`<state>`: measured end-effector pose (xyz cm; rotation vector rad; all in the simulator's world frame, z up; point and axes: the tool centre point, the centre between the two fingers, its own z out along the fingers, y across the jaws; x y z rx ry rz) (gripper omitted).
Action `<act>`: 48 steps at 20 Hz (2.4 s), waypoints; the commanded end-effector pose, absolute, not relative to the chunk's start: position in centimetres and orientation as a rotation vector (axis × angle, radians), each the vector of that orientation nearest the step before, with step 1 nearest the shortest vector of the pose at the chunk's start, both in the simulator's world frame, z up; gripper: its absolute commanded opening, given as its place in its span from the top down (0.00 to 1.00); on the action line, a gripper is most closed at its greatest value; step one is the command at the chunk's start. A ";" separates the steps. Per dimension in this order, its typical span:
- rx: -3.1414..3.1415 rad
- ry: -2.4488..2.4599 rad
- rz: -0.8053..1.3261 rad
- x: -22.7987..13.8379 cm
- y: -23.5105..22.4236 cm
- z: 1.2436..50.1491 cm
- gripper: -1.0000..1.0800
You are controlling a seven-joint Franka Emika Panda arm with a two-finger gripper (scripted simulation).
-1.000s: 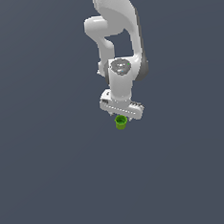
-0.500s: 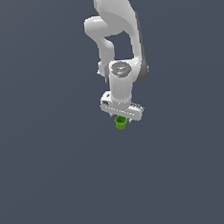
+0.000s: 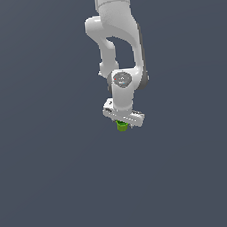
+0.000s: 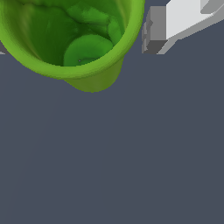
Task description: Pick up the object and move it to a goal position.
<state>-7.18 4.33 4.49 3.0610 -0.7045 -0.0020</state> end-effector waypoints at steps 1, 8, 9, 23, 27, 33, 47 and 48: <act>3.061 -0.705 0.000 -7.1 4.4 4.2 0.04; 3.061 -0.705 0.000 -7.1 4.4 4.2 1.00; 3.061 -0.705 0.000 -7.1 4.4 4.2 1.00; 3.063 -0.704 0.001 -7.6 4.8 7.3 1.00; 3.062 -0.704 0.001 -8.1 5.0 9.8 1.00; 3.062 -0.705 0.001 -9.0 5.6 15.2 1.00; 3.061 -0.705 0.001 -10.3 6.7 25.4 1.00; 3.061 -0.705 0.001 -10.4 6.7 25.7 1.00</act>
